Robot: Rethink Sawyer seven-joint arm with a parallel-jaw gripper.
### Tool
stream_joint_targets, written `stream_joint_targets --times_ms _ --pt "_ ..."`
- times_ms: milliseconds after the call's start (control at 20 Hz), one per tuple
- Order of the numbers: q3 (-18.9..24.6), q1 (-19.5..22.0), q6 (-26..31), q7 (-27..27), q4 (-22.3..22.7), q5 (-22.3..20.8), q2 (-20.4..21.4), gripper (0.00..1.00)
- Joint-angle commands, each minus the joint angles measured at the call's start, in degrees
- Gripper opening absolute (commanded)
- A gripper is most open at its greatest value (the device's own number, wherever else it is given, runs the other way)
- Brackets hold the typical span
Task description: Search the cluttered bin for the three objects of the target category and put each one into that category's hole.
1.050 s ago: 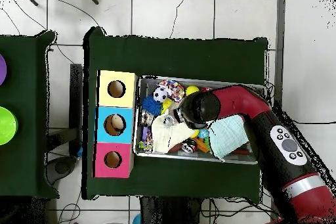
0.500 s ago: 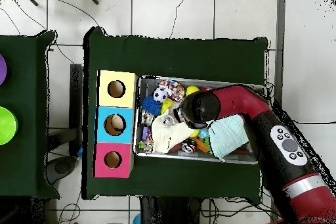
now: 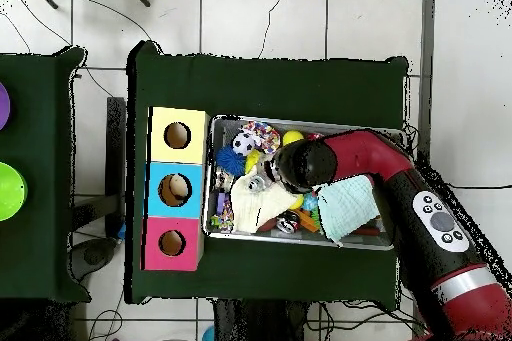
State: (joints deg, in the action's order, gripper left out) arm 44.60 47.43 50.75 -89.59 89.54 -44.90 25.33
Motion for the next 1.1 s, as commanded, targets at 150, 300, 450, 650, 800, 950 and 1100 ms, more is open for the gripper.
stream_joint_targets --times_ms 150,300,450,650,800,950,1100 --pt "-0.82 0.25 -8.16 9.03 -2.95 -4.91 -0.14 1.0" --pt "-1.32 0.06 -7.72 10.0 -3.49 -4.85 -1.09 1.0" --pt "-2.62 -0.62 -4.65 11.64 -4.53 -4.67 -1.8 1.0" --pt "-3.68 -1.39 -0.99 13.46 -6.42 -4.55 -2.99 1.0" --pt "-4.21 -1.82 0.84 14.16 -6.9 -4.25 -3.58 1.0" --pt "-5.15 -2.31 2.64 14.88 -7.24 -4.52 -3.83 1.0" --pt "-6.57 -3.32 5.33 15.49 -7.47 -5.08 -3.36 1.0"
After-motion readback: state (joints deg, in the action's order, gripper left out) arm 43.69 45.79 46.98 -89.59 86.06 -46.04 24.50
